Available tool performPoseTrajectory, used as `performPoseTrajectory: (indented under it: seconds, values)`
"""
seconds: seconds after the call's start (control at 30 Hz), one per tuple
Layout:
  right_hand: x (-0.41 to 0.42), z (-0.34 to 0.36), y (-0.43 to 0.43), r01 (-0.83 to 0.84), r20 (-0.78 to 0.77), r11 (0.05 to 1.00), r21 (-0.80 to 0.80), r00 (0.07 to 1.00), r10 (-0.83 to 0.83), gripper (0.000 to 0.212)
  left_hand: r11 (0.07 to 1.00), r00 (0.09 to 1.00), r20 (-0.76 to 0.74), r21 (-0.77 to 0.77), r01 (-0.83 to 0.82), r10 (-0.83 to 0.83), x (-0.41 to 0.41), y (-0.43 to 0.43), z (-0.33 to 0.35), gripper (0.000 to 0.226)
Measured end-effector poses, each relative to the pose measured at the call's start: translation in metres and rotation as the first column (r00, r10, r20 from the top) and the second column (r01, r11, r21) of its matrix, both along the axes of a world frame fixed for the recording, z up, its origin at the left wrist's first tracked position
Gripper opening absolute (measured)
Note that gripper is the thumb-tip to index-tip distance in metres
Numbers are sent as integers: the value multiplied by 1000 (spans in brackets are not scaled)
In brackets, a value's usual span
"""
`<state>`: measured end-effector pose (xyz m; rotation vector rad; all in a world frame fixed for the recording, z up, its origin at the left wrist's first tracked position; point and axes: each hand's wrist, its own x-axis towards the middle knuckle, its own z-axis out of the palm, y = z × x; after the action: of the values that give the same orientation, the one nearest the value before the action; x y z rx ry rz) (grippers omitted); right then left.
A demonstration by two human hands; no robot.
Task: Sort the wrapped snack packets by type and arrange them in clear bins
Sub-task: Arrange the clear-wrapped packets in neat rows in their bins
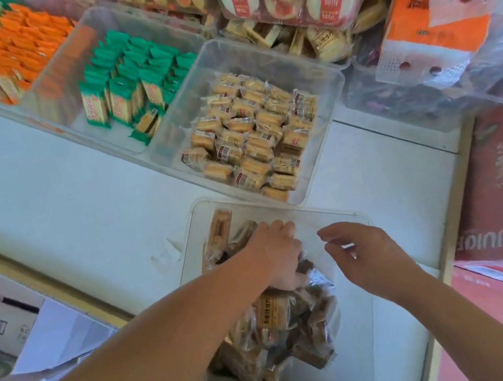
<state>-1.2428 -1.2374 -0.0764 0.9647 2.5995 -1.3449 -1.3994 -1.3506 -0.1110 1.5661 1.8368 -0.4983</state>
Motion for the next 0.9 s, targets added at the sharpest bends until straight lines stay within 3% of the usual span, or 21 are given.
performPoseTrajectory:
  seconds: [0.1,0.17,0.23,0.3,0.37,0.53,0.67,0.73,0.83,0.9]
  values:
    - [-1,5,3,-20,48,1000,-16,999,21,31,998,998,54,-48,-42,45,0,1,7,73]
    - [-5,11,1,-212,194,977,16,959,205,44,983,962,204,-71,-172,183,3,-2,10,65]
    - [-11,16,-2,-441,390,896,51,835,389,63,950,894,323,-81,-302,311,5,-10,11,71]
    - [-19,14,-12,-624,537,780,51,676,505,80,934,875,333,-61,-352,351,6,-21,15,82]
    - [-21,2,-26,-677,615,736,-10,576,539,91,927,878,312,-30,-373,363,6,-32,17,81]
    - [-17,-17,-34,-663,626,746,64,609,487,90,887,862,315,111,-449,397,9,-57,28,61]
    - [-18,-17,-37,-724,611,682,101,586,532,44,860,926,146,344,-378,348,10,-75,36,41]
    - [-23,-10,-30,-720,598,672,173,618,509,28,813,885,186,350,-466,427,8,-79,38,39]
    - [-32,-4,-8,-695,569,574,434,705,423,38,766,803,257,250,-593,538,4,-77,40,40]
    - [-27,-6,-4,-676,560,508,534,733,387,35,786,809,234,206,-583,539,4,-72,40,38]
